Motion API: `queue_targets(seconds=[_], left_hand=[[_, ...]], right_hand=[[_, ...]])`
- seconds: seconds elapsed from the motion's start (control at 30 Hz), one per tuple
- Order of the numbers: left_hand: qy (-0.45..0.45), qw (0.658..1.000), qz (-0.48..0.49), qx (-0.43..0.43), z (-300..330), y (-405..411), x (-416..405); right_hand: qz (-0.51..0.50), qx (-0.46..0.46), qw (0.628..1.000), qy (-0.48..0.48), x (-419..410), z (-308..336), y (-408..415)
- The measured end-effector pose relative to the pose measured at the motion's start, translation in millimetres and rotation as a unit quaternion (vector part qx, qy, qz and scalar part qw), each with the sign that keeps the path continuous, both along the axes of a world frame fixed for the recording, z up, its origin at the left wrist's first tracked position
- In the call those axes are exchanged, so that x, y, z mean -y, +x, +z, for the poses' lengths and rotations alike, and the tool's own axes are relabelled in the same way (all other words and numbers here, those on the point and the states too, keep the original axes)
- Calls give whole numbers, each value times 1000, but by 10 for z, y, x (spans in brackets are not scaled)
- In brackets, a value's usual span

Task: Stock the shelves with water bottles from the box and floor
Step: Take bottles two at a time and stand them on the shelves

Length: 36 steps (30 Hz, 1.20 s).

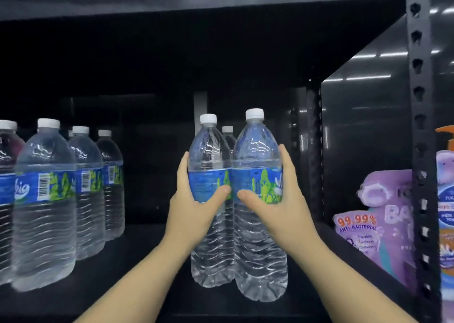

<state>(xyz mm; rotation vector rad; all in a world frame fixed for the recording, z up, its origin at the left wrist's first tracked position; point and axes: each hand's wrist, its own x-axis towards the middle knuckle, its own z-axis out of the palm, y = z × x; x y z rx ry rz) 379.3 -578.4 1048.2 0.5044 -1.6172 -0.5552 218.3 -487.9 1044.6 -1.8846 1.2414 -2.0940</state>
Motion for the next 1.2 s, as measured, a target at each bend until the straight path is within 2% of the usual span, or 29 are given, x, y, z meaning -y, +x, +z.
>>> queue_targets(seconds=[0.17, 0.33, 0.43, 0.53, 0.6, 0.7, 0.8, 0.9, 1.03, 1.2], left_hand=[[62, 998, 5, 4, -211, 25, 24], [72, 997, -5, 23, -209, 98, 87], [100, 992, -78, 28, -197, 166, 170], [148, 966, -210, -4, -233, 202, 269], [162, 953, -255, 12, -267, 195, 258], [141, 965, -219, 37, -304, 177, 231], [150, 973, -174, 8, -343, 201, 294], [155, 971, -182, 11, -367, 218, 315], [128, 971, -192, 57, -378, 209, 245], [101, 980, -168, 44, -386, 216, 263]], right_hand=[[-8, -2, 1000, 20, -46, -260, 31], [-43, 7, 999, 26, -50, -370, -11], [-75, 28, 997, 22, -27, -419, -14], [-89, 35, 995, 9, -12, -436, -9], [-83, 30, 996, 13, -12, -444, -15], [-71, 15, 997, 23, -19, -465, -32], [-78, 30, 996, 25, -11, -485, -55], [-93, 30, 995, 23, -20, -485, -53], [-82, 23, 996, 38, -20, -515, -87], [-98, 40, 993, 42, -55, -512, -83]])
